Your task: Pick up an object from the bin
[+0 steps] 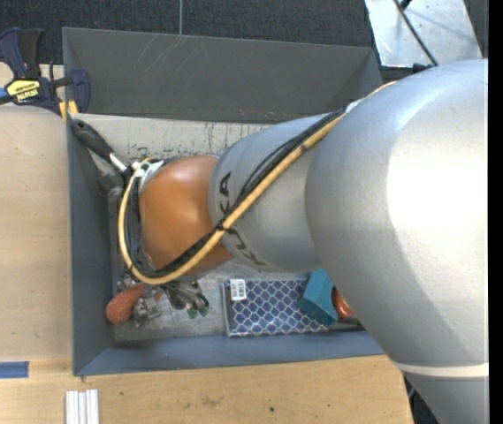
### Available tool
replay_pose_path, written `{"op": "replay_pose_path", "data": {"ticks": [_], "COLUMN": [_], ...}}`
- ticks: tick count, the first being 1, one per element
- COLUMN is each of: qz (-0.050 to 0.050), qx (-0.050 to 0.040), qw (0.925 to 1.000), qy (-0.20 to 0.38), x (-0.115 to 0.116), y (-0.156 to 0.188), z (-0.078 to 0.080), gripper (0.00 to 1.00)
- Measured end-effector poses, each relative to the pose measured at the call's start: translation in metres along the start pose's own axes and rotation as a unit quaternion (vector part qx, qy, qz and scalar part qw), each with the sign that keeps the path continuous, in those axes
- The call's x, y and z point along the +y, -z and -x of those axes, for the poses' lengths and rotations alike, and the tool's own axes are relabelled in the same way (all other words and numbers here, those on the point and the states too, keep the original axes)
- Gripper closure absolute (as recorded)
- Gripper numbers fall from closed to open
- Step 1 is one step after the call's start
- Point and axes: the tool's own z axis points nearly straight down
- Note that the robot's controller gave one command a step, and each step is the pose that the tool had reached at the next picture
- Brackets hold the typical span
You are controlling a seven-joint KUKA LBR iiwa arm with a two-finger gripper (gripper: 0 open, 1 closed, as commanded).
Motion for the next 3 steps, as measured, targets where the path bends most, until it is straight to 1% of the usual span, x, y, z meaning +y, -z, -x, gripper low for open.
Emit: {"op": "replay_pose_path", "data": {"ticks": [2,3], "qz": [0.0,-0.001], "qx": [0.0001,0.004], "qw": [1.0,1.0], "qy": [0.0,0.0], "x": [0.0,-0.0001], "y": [0.001,0.0028], "z": [0.0002,-0.0001], "gripper": [1.0,1.0]}}
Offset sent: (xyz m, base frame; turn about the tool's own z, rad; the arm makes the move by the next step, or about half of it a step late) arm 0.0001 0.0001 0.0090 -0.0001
